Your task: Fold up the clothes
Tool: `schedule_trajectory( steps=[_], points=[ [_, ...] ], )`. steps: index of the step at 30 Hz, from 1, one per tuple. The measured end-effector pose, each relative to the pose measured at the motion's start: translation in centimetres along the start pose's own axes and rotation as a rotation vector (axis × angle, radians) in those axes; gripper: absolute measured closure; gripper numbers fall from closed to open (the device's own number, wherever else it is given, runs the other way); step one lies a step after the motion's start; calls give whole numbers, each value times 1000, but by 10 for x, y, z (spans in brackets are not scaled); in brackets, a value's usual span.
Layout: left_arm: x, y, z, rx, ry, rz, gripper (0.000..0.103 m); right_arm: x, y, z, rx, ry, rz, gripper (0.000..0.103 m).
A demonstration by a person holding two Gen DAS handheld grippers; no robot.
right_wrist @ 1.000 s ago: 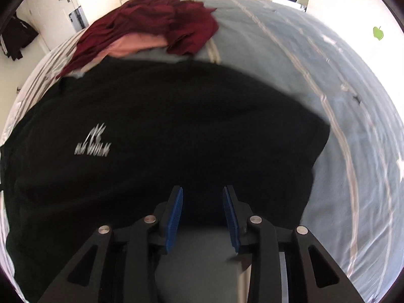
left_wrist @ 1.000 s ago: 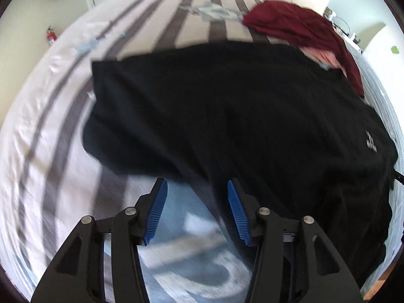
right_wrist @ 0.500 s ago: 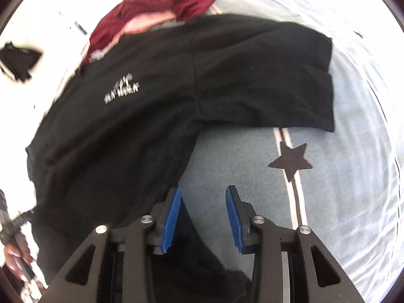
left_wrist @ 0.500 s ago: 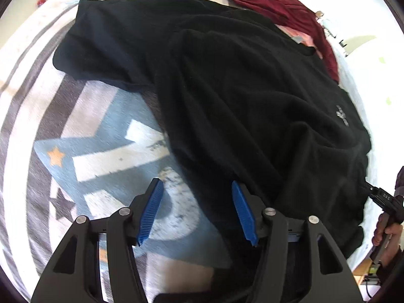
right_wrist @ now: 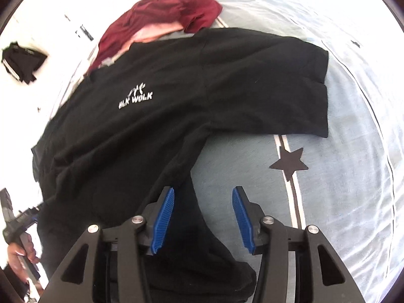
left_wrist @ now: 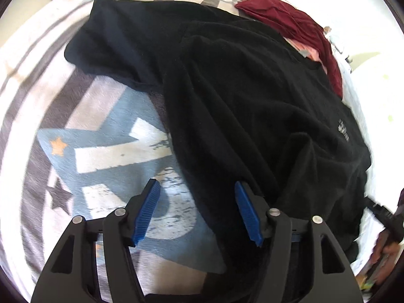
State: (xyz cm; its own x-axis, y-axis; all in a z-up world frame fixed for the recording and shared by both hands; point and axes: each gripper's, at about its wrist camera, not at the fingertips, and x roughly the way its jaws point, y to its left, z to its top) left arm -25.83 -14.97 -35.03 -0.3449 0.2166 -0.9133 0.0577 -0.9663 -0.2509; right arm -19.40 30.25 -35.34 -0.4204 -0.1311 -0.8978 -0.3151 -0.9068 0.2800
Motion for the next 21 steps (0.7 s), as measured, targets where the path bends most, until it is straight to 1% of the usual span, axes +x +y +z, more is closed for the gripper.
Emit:
schedule_trajectory(
  steps=[2, 5, 6, 9, 11, 12, 13, 14, 15, 16, 17, 18, 20, 21],
  points=[
    [4, -1, 7, 37, 8, 6, 44, -1, -1, 3, 17, -9, 17, 59],
    [11, -6, 8, 49, 12, 22, 44, -2, 12, 0, -36, 1, 6, 59],
    [11, -10, 7, 54, 10, 30, 44, -4, 12, -5, -46, 21, 10, 59],
    [13, -17, 6, 64, 5, 38, 44, 11, 19, -15, -66, 100, -9, 59],
    [14, -18, 7, 72, 6, 38, 45, 19, 22, -19, -57, 119, 11, 59],
    [15, -19, 7, 86, 9, 36, 55, 20, 25, -20, -61, 116, 20, 59],
    [16, -22, 7, 106, 10, 32, 70, 21, 27, -21, -73, 115, 17, 59],
    [16, -26, 7, 126, 11, 27, 77, 22, 28, -21, -85, 114, 15, 59],
    [17, -29, 7, 146, 12, 21, 90, 23, 30, -22, -95, 114, 12, 60],
    [16, -31, 8, 157, 14, 18, 99, 25, 27, -22, -99, 121, 11, 72],
    [15, -31, 10, 157, 17, 11, 99, 27, 24, -22, -103, 128, 10, 92],
    [14, -30, 13, 155, 21, 4, 100, 26, 18, -22, -100, 132, 12, 97],
    [4, -27, 18, 167, 11, -4, 100, 18, 4, -18, -67, 123, 45, 98],
    [-4, -27, 22, 176, 0, -4, 101, 10, -3, -16, -59, 108, 42, 99]
  ],
)
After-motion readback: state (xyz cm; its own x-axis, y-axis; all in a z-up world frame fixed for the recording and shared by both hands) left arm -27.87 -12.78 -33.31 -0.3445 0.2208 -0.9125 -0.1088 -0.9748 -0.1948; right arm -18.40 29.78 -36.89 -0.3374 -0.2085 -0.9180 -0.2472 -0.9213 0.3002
